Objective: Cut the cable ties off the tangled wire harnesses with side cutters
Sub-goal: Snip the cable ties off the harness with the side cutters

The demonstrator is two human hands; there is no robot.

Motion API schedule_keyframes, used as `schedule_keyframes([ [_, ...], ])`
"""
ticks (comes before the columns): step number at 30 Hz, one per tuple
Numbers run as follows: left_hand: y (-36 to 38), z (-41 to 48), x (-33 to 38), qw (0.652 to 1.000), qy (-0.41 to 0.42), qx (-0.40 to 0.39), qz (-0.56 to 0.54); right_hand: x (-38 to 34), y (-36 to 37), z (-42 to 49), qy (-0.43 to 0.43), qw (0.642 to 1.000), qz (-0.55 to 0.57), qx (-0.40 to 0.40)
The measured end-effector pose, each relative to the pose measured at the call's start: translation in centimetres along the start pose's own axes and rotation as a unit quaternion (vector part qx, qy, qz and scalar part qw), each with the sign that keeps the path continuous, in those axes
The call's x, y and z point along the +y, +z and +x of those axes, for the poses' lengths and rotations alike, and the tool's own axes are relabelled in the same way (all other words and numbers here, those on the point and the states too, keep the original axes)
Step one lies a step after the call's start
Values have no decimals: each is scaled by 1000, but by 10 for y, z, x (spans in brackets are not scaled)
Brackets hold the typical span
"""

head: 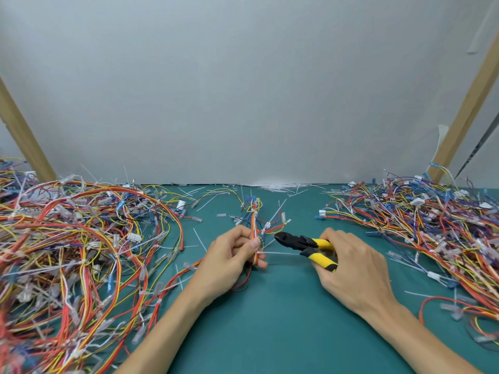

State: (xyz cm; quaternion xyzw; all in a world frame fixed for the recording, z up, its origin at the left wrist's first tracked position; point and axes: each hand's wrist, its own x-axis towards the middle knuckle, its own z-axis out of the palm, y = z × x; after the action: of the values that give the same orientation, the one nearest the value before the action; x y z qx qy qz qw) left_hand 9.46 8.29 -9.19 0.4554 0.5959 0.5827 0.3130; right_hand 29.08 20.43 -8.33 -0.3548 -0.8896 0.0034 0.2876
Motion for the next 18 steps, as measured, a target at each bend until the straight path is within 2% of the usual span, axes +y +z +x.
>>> schedule_keyframes([
  [18, 1, -1, 2, 1000, 3, 1, 9, 3, 5, 2, 11, 999, -43, -17],
])
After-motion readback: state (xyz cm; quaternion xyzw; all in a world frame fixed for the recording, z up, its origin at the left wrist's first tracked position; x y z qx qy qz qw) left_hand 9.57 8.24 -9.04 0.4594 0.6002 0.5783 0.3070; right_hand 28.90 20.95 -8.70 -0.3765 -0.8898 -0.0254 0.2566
